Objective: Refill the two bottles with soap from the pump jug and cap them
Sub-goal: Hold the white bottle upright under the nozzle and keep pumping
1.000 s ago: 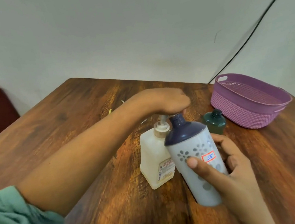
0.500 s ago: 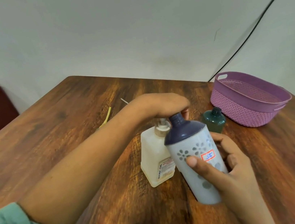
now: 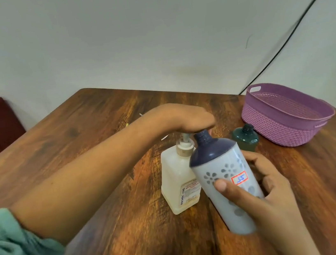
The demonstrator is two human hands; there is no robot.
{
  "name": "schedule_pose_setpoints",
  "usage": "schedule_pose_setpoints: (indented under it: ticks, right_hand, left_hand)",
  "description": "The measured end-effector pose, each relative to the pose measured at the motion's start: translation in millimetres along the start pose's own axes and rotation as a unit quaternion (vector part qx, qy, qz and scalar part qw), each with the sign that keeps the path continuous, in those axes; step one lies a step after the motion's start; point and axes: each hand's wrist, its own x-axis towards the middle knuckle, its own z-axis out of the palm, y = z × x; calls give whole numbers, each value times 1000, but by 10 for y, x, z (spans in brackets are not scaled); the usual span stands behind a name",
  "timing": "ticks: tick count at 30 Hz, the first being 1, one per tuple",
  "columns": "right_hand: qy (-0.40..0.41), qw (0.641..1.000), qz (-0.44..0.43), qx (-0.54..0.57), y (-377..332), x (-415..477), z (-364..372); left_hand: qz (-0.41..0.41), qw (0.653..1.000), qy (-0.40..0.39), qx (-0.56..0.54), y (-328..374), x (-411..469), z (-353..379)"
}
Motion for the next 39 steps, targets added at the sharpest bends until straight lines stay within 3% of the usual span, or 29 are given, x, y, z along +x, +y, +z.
schedule_pose_setpoints:
  ticks: [6,12,19,34,39]
  right_hand:
    - [0,1000,15,12,32,-2,6]
    - [-5,1000,6,22,-3,20,37]
    - [11,1000,7,15,60,-5,57]
    - [3,999,9,43,38,-4,53]
    - [8,999,11,36,58,-13,44]
  left_hand:
    - [28,991,39,-123,13,-46,84]
    - [11,1000,3,-21,9,-57,-55]
    - [32,997,7,-68,-31,-1,92]
    - [2,1000,-7,-20,22,-35,-36]
    - [5,996,47,-72,35,-26,19]
